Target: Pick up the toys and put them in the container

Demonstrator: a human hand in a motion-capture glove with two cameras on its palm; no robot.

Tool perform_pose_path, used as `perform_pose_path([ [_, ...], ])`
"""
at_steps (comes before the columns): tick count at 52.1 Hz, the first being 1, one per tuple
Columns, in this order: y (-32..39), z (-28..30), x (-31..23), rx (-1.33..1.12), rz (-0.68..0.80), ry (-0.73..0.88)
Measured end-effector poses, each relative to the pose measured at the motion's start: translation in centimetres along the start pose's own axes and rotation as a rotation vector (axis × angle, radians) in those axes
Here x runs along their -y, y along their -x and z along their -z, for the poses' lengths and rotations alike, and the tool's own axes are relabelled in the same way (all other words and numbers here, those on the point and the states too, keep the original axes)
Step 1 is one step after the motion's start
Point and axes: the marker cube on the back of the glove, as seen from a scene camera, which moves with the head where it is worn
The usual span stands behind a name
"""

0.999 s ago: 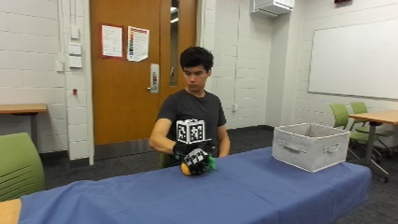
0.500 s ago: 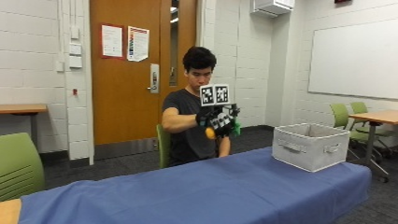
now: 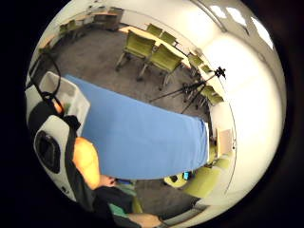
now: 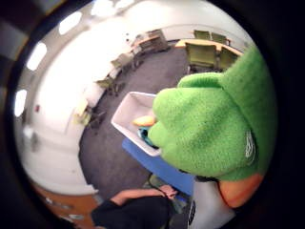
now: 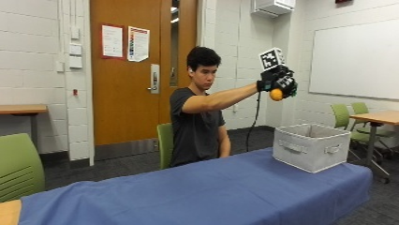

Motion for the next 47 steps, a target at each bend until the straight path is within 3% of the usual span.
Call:
perform_pose_path([
  [5,6.9,-0.6,3.4,0.097,0.119,0.021],
  [8,9.8,-1.7,5.4,0.065,0.101,0.032],
  [12,15.0,-2.5,7.3,0.199,0.096,0.053],
  [18,9.8,-5.8,9.8,0.208,0.23,0.065],
  [23,9.0,-8.3,10.5,0.077,0.358,0.084],
  [28,11.2,-9.3,11.1,0.184,0.22,0.106],
  [35,10.5,-12.6,11.1,0.071,0.065,0.287],
  [41,10.0,-12.7,10.5,0.148,0.091,0.303],
  [47,9.7,-12.3,9.3,0.037,0.083,0.301],
])
